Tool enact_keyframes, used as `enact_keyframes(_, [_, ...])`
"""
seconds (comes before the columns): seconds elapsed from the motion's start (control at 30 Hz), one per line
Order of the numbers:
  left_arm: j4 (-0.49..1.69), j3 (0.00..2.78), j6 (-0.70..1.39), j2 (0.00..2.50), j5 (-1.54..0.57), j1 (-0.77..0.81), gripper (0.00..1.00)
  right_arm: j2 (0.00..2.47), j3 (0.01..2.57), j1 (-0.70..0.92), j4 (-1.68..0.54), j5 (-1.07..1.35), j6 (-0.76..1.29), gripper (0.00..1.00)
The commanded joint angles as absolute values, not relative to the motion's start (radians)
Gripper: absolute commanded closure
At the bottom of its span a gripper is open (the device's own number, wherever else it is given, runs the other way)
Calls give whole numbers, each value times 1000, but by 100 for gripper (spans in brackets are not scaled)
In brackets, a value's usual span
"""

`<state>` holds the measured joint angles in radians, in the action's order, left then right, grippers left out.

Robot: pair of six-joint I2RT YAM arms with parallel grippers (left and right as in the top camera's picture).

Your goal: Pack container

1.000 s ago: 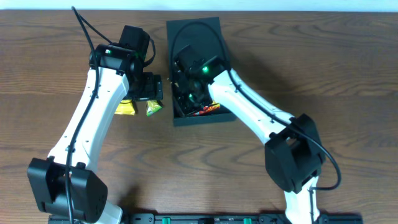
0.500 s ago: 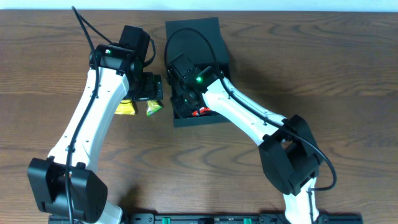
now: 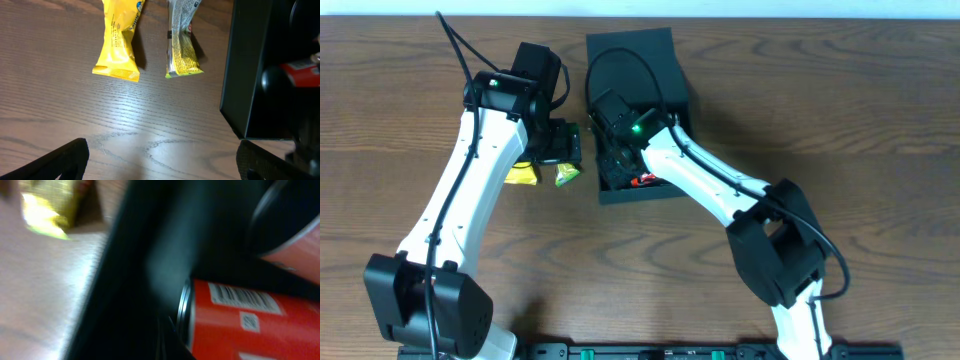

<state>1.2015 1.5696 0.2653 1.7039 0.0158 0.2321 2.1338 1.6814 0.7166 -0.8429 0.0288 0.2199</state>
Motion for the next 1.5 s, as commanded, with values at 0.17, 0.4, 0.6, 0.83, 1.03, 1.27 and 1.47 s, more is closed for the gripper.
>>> enact_keyframes(0.17, [1208,1591,278,1699,33,233,4,2144,1673,704,-852,-156,231,98])
enact_keyframes(0.4, [1208,1591,293,1699,31,233,4,2144,1673,686,-840,-227,231,99])
enact_keyframes(0.6, [1208,1591,293,1699,26,233,5,2144,1673,679,-815,-204,244,99])
enact_keyframes(0.83, [1211,1591,293,1699,26,233,4,2146,1673,677,-699,-104,319,98])
enact_keyframes(1.03, [1233,1591,293,1699,26,233,4,2146,1673,670,-610,-274,321,99])
enact_keyframes(1.27, [1233,1591,293,1699,26,233,5,2157,1673,626,-598,-272,340,98])
enact_keyframes(1.47, [1233,1591,297,1699,25,233,4,2167,1673,605,-593,-262,363,98])
